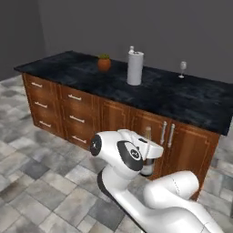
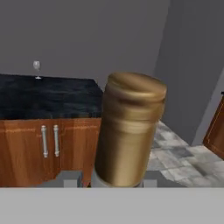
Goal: There is a wine glass and glass cup on the dining counter. Place the wine bottle next to the wine glass and the juice bottle next to the glass cup.
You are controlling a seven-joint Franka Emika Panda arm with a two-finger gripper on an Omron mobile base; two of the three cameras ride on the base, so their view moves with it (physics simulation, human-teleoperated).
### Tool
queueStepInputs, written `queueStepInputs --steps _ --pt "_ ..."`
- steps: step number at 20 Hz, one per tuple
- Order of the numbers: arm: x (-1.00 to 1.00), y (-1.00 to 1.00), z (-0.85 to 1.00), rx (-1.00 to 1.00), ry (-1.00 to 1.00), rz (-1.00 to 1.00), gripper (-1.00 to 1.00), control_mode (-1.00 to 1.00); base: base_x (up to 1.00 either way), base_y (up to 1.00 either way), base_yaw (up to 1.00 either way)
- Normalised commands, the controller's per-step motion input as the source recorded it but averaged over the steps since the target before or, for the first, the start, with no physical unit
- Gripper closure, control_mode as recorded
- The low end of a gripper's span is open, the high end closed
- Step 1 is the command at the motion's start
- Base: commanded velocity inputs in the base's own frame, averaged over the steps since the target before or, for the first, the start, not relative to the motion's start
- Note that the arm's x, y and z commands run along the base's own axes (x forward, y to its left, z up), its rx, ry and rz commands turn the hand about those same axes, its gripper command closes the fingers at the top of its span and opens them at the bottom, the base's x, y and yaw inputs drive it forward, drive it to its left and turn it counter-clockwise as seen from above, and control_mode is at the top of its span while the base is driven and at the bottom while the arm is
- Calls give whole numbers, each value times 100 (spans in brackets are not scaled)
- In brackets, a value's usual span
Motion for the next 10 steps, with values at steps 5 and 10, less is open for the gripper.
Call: queueStepInputs --steps 5,10 --pt "0 0 0 0 0 0 100 100 0 8 -99" --pt "0 0 0 0 0 0 100 100 0 8 -98"
